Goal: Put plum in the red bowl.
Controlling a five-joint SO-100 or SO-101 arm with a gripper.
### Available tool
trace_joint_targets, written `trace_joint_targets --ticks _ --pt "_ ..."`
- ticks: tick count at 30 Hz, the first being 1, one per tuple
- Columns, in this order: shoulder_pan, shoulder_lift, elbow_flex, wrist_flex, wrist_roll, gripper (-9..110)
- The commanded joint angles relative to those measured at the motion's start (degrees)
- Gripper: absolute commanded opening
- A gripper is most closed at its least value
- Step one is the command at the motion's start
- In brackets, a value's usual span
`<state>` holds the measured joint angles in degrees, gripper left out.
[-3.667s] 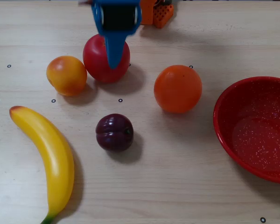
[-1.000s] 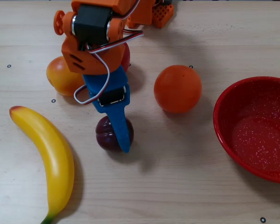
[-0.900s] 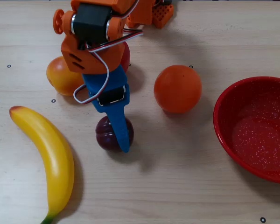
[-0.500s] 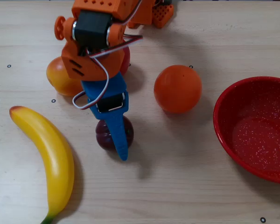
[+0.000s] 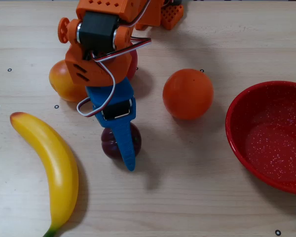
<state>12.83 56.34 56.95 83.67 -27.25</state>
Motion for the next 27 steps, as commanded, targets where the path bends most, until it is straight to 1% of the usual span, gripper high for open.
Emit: trace_joint_targets --ticks 1,27 --pt "-0.5 3.3 -1.9 -1.2 -1.7 51" --pt "-2.3 2.5 -1.9 -0.7 -2.9 51"
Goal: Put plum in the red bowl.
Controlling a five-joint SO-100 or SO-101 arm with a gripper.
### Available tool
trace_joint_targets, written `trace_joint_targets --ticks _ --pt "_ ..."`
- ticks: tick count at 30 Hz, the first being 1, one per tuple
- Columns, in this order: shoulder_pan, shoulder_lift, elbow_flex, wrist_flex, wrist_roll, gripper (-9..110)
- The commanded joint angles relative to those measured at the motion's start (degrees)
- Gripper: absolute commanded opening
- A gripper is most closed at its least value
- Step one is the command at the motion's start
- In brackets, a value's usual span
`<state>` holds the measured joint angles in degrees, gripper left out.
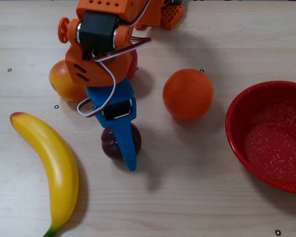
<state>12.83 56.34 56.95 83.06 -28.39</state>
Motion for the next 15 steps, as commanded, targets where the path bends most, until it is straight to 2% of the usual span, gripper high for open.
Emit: trace_joint_targets --ticks 1,15 --pt "-2.3 2.5 -1.9 -0.1 -1.8 51" --pt "-2.1 2.5 -1.9 -0.3 -2.0 49"
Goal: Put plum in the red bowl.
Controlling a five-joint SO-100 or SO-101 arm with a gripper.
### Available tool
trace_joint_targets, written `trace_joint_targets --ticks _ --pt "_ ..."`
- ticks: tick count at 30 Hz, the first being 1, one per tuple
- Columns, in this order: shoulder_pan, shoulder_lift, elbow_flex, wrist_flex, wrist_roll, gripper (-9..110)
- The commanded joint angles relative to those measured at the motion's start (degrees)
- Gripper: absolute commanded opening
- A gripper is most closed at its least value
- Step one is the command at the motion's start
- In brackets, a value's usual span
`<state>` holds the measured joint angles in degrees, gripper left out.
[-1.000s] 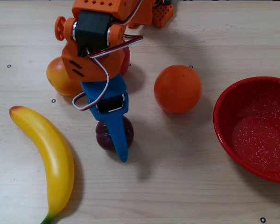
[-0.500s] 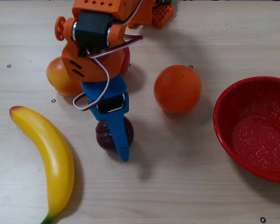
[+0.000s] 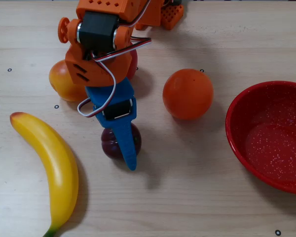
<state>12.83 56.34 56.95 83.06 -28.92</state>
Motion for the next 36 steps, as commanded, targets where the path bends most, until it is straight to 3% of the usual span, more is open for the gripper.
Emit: trace_joint_targets --ticks 1,19,26,31,36 --pt "-2.1 2.5 -1.9 -0.3 -1.6 49" --pt "-2.2 2.4 -2.0 -0.2 -2.3 40" --pt "-2.1 2.2 -2.0 -0.6 -2.6 26" --pt "-2.1 2.0 -1.9 0.3 -4.7 0" --pt "-1.8 1.9 -1.8 1.6 -6.0 0"
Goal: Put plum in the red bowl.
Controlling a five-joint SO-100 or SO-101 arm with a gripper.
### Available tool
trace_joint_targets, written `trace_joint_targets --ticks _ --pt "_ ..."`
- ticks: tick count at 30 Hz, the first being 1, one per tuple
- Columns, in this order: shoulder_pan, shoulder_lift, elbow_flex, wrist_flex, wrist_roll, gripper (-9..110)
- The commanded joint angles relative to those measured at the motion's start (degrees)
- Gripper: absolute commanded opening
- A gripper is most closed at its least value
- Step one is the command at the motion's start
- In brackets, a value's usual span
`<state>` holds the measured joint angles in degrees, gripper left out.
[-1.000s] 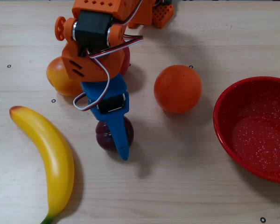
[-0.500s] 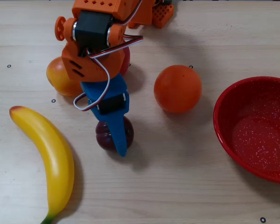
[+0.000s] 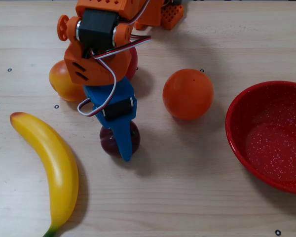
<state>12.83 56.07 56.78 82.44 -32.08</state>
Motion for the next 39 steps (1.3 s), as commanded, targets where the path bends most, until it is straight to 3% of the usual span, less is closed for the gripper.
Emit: trace_joint_targets --ticks 1,24,39 --pt "-1.7 2.2 -1.9 2.7 -3.1 0" --pt "-3.6 14.9 -12.0 10.7 -0.5 0" --pt "-11.2 25.0 -17.2 10.8 1.6 0"
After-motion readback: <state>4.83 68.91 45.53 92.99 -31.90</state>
